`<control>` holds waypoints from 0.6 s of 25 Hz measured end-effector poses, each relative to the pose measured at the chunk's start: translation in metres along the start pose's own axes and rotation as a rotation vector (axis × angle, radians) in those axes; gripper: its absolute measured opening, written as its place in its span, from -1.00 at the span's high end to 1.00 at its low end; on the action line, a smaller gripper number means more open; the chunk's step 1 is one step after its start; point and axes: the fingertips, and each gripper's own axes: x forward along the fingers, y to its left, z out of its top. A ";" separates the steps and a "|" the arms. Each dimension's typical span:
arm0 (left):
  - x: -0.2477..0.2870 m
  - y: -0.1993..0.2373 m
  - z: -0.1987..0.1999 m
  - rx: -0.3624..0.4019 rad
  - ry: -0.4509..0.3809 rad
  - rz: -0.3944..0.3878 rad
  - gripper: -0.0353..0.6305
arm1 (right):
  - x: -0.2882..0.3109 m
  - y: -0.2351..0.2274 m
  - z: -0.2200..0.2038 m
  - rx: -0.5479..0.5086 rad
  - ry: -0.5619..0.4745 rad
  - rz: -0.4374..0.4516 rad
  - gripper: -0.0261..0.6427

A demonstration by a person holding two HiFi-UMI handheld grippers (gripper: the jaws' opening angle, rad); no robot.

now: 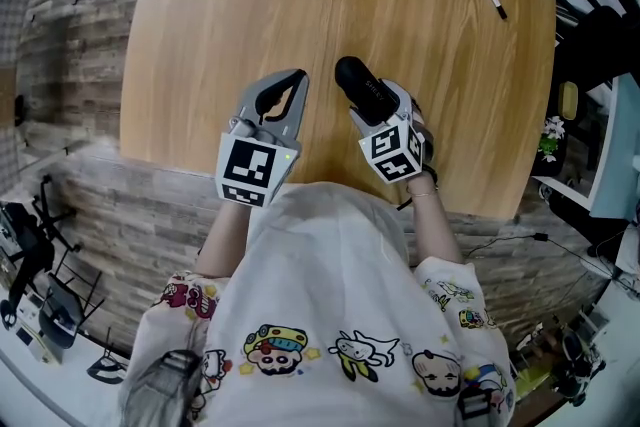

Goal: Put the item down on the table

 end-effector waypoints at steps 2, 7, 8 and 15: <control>0.001 -0.001 -0.001 0.001 0.000 -0.003 0.89 | 0.004 0.002 -0.003 -0.010 0.011 0.009 -0.10; 0.002 0.000 -0.004 0.002 0.006 -0.007 0.89 | 0.015 0.005 -0.012 -0.023 0.042 0.023 -0.10; 0.001 0.000 -0.004 0.002 0.007 -0.007 0.89 | 0.016 0.006 -0.013 -0.023 0.046 0.026 -0.10; 0.001 0.001 -0.004 0.006 0.010 -0.009 0.89 | 0.023 0.009 -0.019 -0.021 0.061 0.039 -0.10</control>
